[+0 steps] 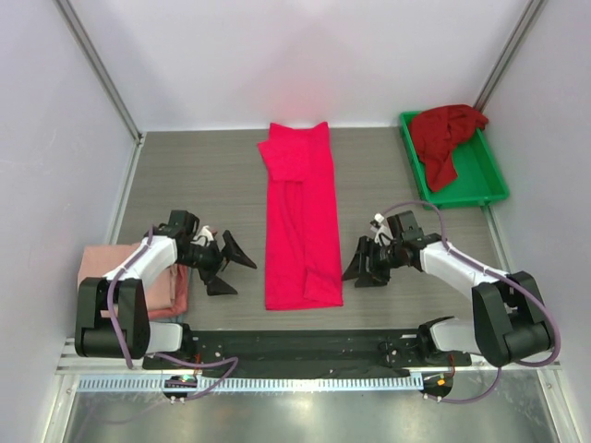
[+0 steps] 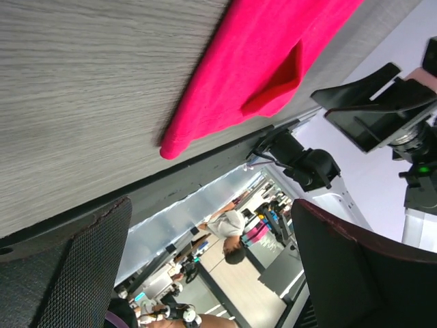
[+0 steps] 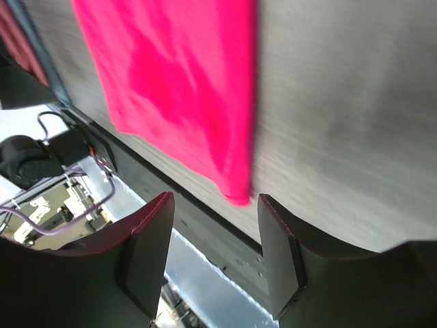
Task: Fold and stack the t-shirts
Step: Fold the tshirt
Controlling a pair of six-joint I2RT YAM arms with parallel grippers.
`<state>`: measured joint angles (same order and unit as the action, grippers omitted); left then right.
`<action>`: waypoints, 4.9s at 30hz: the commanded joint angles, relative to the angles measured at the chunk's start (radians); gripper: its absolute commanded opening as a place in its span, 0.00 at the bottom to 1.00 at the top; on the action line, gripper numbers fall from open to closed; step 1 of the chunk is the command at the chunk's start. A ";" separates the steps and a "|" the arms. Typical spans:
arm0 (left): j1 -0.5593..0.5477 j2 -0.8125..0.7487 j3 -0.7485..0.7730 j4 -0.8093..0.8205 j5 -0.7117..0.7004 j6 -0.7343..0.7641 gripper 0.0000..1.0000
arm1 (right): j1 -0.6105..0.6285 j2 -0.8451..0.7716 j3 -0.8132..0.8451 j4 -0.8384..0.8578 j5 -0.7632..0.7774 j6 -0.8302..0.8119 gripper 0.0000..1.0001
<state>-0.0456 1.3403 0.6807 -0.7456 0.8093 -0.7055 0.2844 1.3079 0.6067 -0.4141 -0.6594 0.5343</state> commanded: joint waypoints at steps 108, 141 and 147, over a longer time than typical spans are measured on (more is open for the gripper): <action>-0.369 0.677 1.010 0.158 -0.858 0.374 0.00 | -0.083 0.731 0.955 0.141 0.024 -0.063 0.02; -0.257 0.385 0.450 0.273 -0.366 -0.018 0.73 | -0.145 0.485 0.447 0.233 -0.197 0.136 0.53; -0.257 0.451 0.419 0.370 -0.300 -0.072 0.66 | -0.117 0.519 0.418 0.290 -0.177 0.168 0.52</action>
<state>-0.3008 1.7821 1.0988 -0.4965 0.4099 -0.7185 0.1493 1.8091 1.0378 -0.1986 -0.8169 0.6601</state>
